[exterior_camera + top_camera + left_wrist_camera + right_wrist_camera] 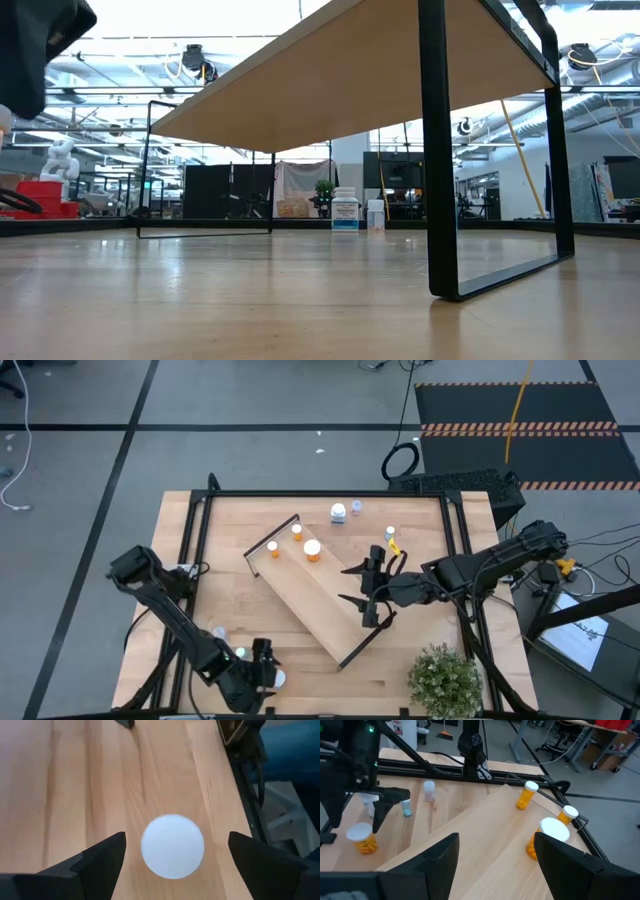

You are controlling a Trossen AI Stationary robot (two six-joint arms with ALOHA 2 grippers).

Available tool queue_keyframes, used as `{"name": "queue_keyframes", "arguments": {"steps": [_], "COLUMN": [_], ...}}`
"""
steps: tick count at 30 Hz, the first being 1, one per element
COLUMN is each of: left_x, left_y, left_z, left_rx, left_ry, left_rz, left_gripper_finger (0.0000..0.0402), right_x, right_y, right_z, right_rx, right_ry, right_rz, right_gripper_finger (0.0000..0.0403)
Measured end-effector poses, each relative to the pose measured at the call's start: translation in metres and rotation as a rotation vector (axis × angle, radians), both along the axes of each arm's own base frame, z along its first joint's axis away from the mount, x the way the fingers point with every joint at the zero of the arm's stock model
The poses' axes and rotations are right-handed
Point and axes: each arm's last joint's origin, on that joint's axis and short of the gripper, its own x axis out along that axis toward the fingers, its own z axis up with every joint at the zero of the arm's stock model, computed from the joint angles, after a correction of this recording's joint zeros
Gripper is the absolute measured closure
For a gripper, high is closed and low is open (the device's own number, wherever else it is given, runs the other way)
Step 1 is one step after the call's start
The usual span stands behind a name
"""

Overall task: Pick and place medicine bottles onto shelf by color
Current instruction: Put the large orange pill bottle on the shelf aligned with the large orange pill bottle

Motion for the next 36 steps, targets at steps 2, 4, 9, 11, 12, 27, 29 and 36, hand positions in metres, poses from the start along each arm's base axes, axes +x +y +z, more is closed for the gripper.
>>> {"name": "queue_keyframes", "arguments": {"steps": [2,4,9,11,12,27,29,36], "left_x": [0.002,0.003,0.005,0.006,0.006,0.009,0.008,0.007], "left_y": [-0.001,-0.001,0.0,0.0,0.0,0.002,0.002,0.012], "left_z": [-0.005,-0.011,-0.017,-0.016,-0.016,-0.018,-0.016,0.013], "left_rx": [0.004,0.011,0.028,0.031,0.03,0.042,0.042,0.007], "left_ry": [0.016,0.032,0.04,0.038,0.036,0.039,0.036,-0.031], "left_rz": [-0.003,-0.004,-0.007,-0.012,-0.012,-0.022,-0.025,-0.03], "left_gripper_finger": [0.0066,0.0079,0.0107,0.012,0.0126,0.0179,0.0171,0.0192], "right_x": [0.0,0.001,0.002,0.001,0.002,0.001,0.001,0.001], "right_y": [0.0,0.0,0.001,0.001,0.001,0.001,0.001,0.0], "right_z": [-0.003,-0.008,-0.011,-0.011,-0.011,-0.012,-0.012,-0.013], "right_rx": [0.002,-0.003,-0.011,-0.013,-0.016,-0.018,-0.014,-0.022], "right_ry": [-0.003,-0.006,-0.012,-0.011,-0.01,-0.007,-0.007,0.005], "right_rz": [-0.001,0.003,0.009,0.01,0.011,0.012,0.01,0.012], "right_gripper_finger": [0.0149,0.0149,0.0149,0.0149,0.0149,0.0149,0.0149,0.0149]}}
